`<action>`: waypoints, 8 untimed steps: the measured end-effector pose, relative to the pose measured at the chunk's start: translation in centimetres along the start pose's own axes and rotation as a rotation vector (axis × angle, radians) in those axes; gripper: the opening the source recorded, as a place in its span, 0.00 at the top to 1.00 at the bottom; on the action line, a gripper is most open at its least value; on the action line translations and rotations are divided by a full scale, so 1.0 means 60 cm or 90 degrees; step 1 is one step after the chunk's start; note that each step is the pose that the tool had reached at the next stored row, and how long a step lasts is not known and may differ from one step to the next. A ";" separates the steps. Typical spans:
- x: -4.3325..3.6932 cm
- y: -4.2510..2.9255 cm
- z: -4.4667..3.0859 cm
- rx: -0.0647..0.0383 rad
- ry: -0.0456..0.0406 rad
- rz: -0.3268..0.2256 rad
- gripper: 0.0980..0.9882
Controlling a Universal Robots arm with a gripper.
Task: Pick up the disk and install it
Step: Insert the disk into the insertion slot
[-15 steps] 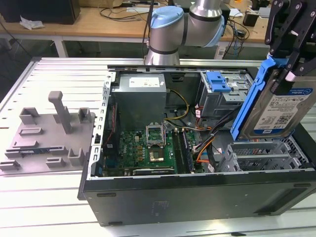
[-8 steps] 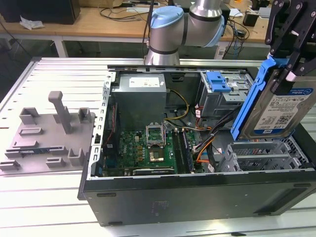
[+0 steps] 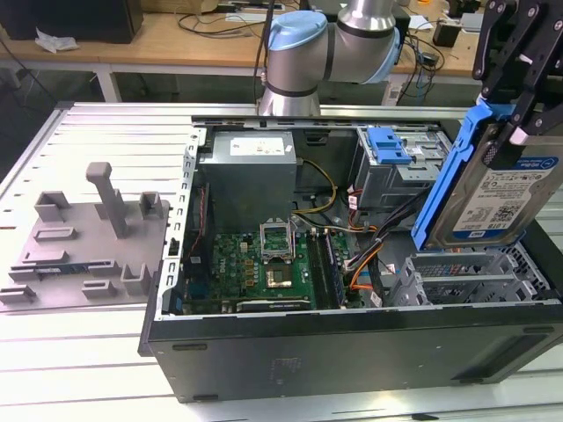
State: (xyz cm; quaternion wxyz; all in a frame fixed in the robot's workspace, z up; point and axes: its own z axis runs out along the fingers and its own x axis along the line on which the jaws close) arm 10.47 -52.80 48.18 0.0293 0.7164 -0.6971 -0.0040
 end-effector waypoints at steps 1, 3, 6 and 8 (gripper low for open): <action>0.000 -0.003 0.000 0.000 -0.0001 0.000 0.70; 0.000 -0.007 0.000 0.000 -0.0001 0.000 0.70; 0.001 -0.012 0.000 0.000 -0.0002 0.000 0.70; 0.002 -0.012 0.000 0.000 -0.0002 0.000 0.70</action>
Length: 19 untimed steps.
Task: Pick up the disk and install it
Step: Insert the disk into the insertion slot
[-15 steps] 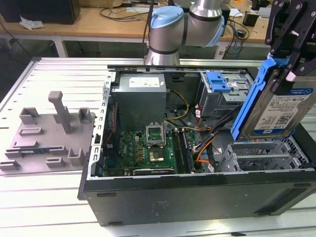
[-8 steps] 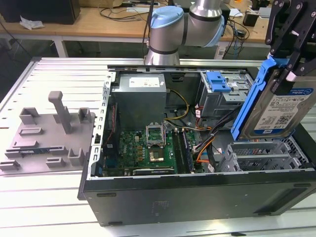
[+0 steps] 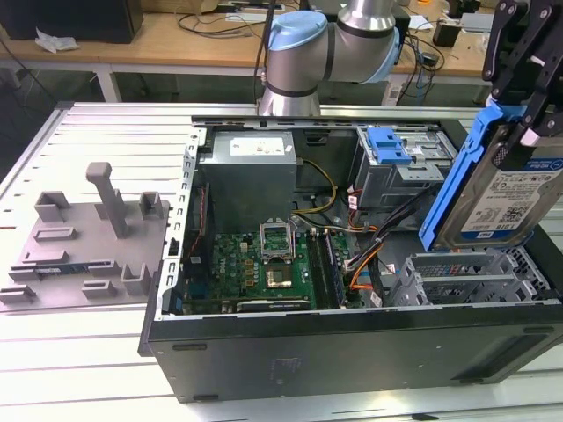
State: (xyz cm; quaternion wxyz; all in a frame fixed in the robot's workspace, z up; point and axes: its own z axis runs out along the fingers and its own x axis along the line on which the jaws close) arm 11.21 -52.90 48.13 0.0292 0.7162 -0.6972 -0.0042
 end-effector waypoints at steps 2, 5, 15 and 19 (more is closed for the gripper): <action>0.000 -0.001 0.000 0.000 0.0001 0.000 0.70; 0.000 -0.002 0.001 0.000 0.0001 0.000 0.70; 0.000 -0.003 0.013 0.000 0.0000 0.000 0.70; 0.002 -0.005 0.018 0.000 0.0000 0.000 0.70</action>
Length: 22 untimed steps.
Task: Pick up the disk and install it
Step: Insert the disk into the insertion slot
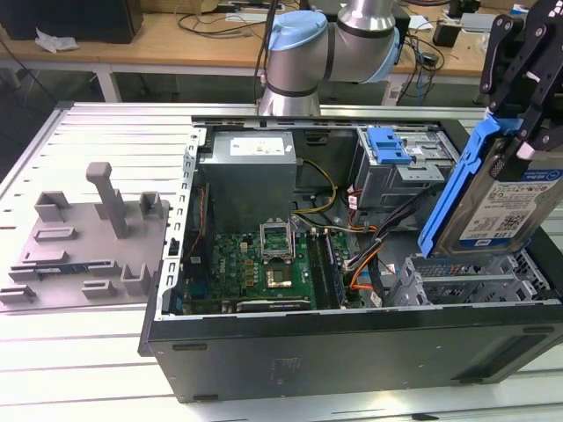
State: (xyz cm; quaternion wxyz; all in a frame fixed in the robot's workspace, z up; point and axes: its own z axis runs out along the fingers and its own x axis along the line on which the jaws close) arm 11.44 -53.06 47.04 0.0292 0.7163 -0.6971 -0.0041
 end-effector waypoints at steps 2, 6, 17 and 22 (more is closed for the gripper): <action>0.000 0.000 0.004 0.000 0.0000 0.000 0.70; 0.001 -0.001 0.009 0.000 0.0000 0.000 0.70; 0.002 -0.002 0.018 0.000 0.0000 0.000 0.70; 0.002 -0.003 0.022 0.000 0.0000 0.000 0.70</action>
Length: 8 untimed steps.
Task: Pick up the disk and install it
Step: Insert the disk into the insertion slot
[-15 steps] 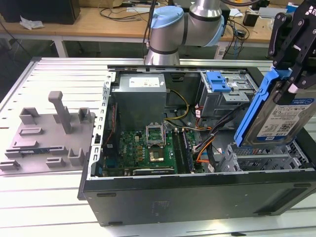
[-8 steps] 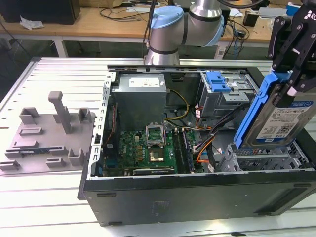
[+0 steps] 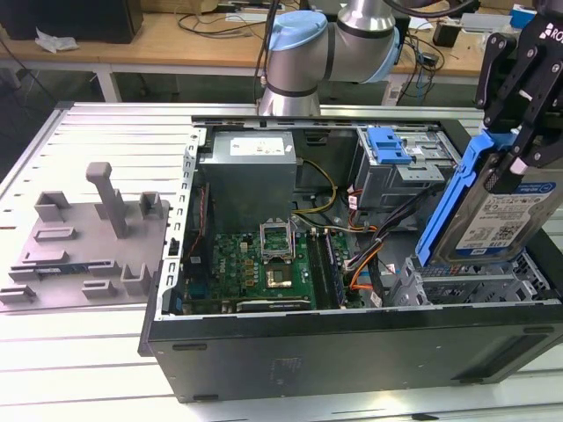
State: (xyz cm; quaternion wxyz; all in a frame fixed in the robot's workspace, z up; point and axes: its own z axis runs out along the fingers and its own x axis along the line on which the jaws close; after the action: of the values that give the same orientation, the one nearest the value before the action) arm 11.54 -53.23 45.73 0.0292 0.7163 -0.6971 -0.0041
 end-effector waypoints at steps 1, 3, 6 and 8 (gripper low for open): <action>0.000 0.000 0.001 0.000 0.0001 0.000 0.70; 0.000 0.000 0.002 0.000 0.0000 0.000 0.70; 0.001 -0.001 0.004 0.000 -0.0001 0.000 0.70; 0.001 -0.001 0.006 0.000 0.0000 0.000 0.70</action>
State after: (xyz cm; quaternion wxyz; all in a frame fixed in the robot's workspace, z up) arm 11.57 -53.27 45.34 0.0292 0.7163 -0.6971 -0.0042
